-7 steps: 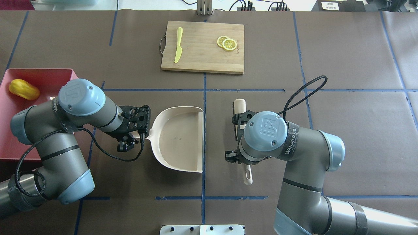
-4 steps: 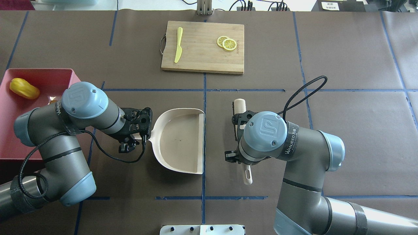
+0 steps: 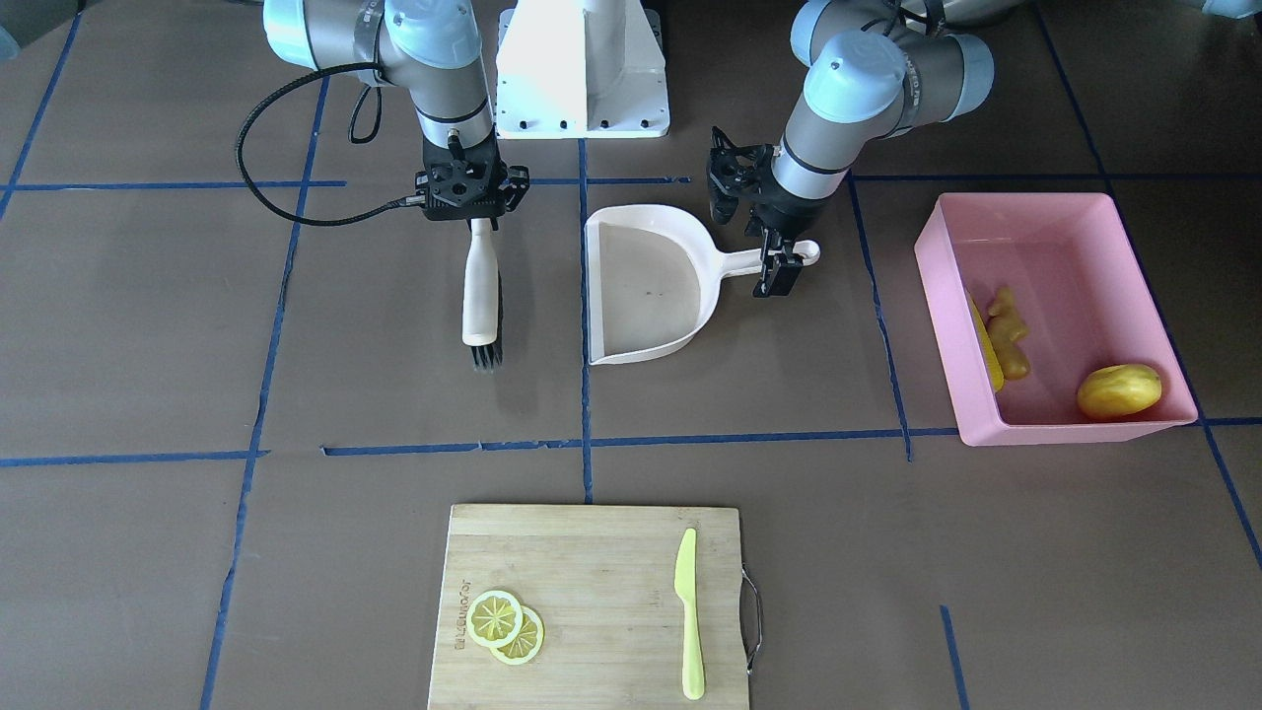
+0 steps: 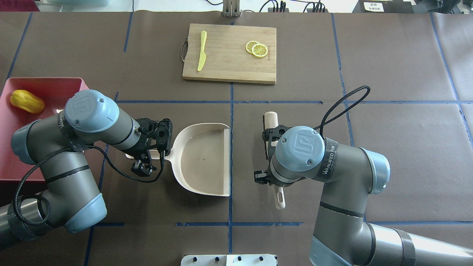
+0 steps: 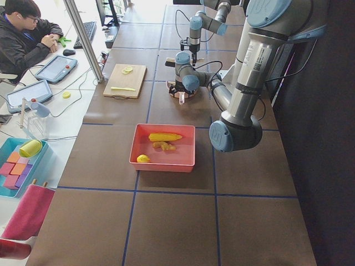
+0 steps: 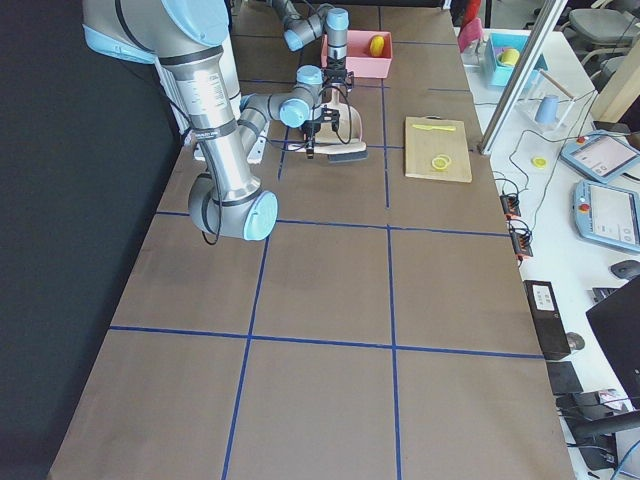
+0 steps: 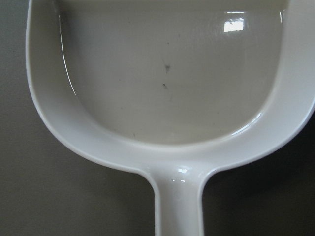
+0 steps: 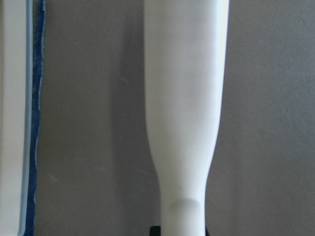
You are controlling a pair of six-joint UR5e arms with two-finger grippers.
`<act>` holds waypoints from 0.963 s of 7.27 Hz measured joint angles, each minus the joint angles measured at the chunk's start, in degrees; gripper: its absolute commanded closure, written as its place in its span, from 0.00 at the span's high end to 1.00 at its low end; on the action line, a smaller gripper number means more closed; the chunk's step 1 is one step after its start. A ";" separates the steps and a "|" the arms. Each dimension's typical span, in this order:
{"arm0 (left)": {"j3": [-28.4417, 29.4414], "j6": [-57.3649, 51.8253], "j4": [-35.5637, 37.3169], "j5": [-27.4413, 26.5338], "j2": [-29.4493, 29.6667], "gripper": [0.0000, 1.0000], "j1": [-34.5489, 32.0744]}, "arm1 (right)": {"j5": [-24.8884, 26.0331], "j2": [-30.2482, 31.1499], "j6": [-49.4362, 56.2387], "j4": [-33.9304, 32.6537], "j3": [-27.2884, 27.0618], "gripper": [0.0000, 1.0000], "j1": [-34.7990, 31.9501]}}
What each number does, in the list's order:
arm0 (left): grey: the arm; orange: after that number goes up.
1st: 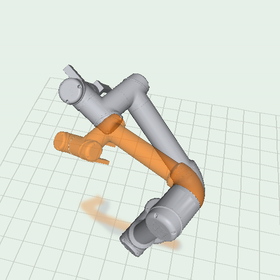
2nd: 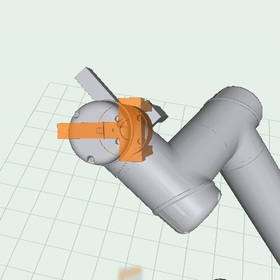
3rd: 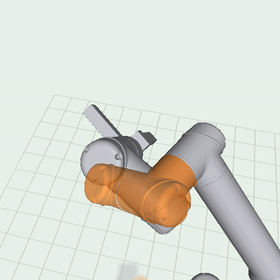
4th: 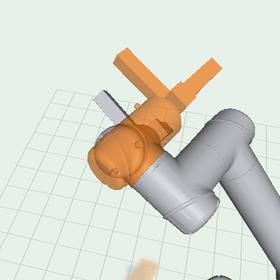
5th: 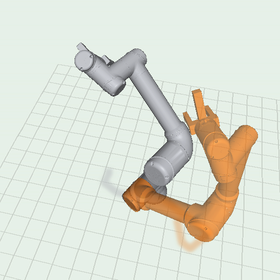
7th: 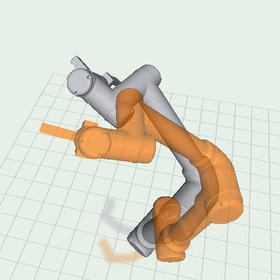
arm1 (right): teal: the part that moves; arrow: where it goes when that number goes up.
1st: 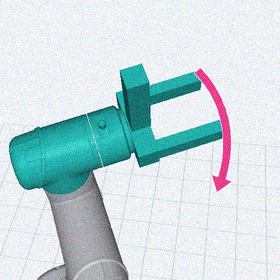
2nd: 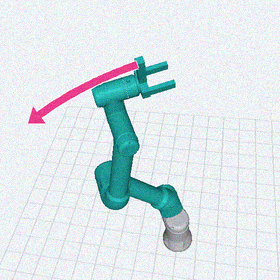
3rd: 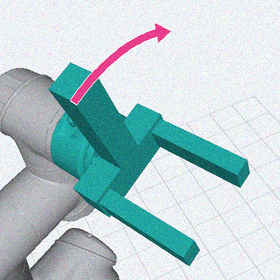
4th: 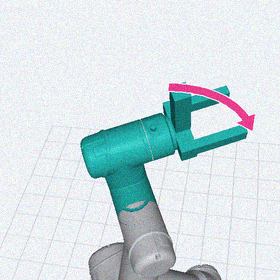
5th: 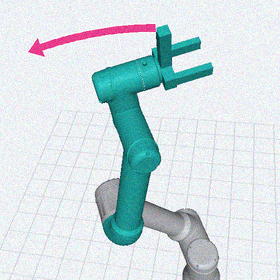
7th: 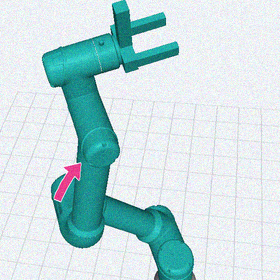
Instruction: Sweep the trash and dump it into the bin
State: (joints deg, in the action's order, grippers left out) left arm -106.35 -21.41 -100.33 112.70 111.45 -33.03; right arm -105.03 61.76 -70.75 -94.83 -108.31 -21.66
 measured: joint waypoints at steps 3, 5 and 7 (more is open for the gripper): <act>-7.48 2.87 10.12 0.50 -0.05 1.00 -2.90 | -0.02 -0.04 0.02 0.00 -0.05 0.00 -0.02; -9.95 12.48 14.74 1.70 -0.87 1.00 -5.87 | -0.08 0.10 0.08 0.00 -0.06 0.00 -0.04; -10.09 19.40 15.61 2.94 -5.02 1.00 -12.14 | -0.09 0.21 0.09 0.00 -0.06 0.00 -0.09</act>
State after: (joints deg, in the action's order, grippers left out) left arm -116.44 -2.02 -84.72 115.64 106.44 -45.17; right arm -105.12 61.97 -70.67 -94.83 -108.37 -21.75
